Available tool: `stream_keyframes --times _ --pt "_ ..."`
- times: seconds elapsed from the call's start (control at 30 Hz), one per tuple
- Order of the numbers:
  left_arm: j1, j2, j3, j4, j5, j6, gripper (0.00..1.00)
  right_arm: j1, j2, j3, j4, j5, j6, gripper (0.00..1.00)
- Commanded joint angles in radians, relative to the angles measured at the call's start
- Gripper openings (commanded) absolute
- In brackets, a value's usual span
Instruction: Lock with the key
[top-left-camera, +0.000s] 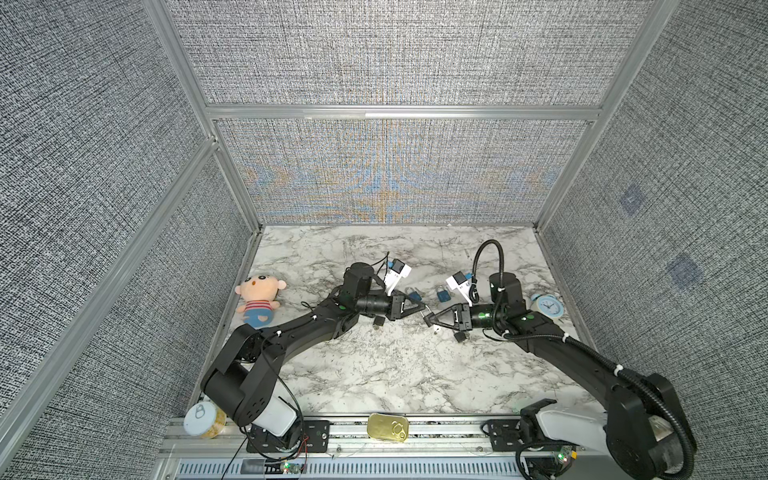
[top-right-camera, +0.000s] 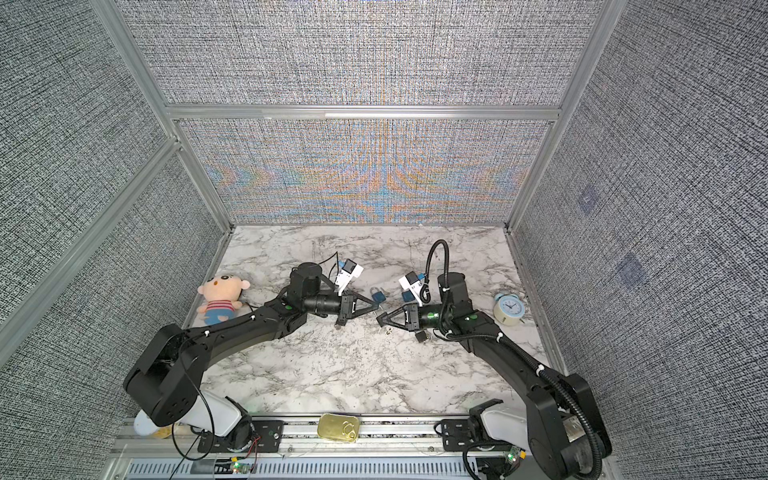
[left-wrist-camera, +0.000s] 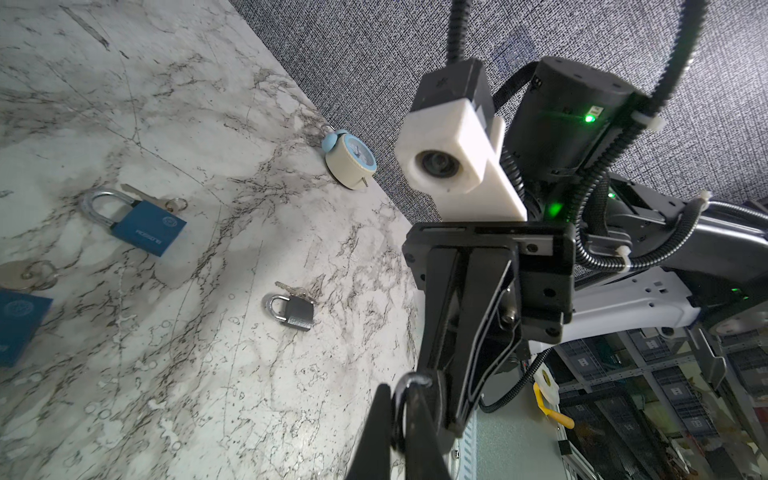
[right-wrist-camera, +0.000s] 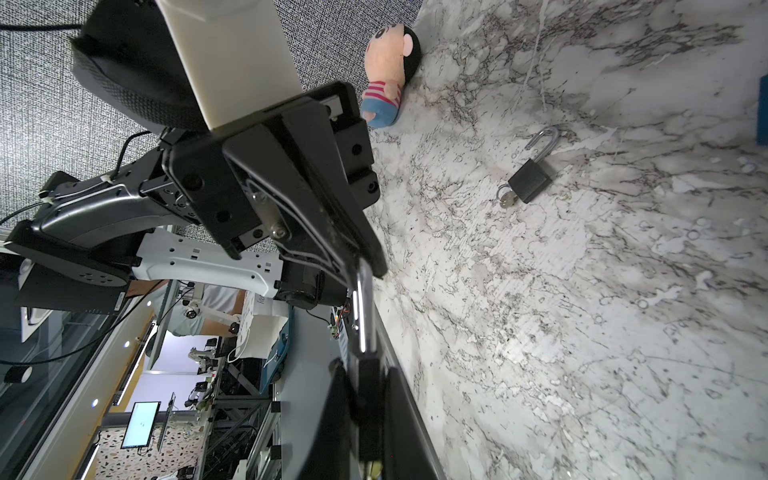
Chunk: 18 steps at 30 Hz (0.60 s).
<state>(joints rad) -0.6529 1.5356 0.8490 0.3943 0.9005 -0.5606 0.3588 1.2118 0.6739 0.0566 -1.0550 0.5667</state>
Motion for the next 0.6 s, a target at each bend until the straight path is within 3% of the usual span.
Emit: stream_keyframes --times 0.0,0.57 --pt "-0.002 0.003 -0.007 -0.021 -0.004 0.013 0.0 0.001 -0.011 0.003 0.147 -0.074 0.044 0.0" --pt "-0.003 -0.002 -0.023 -0.014 0.0 0.002 0.0 0.0 0.012 0.013 0.161 -0.052 0.055 0.0"
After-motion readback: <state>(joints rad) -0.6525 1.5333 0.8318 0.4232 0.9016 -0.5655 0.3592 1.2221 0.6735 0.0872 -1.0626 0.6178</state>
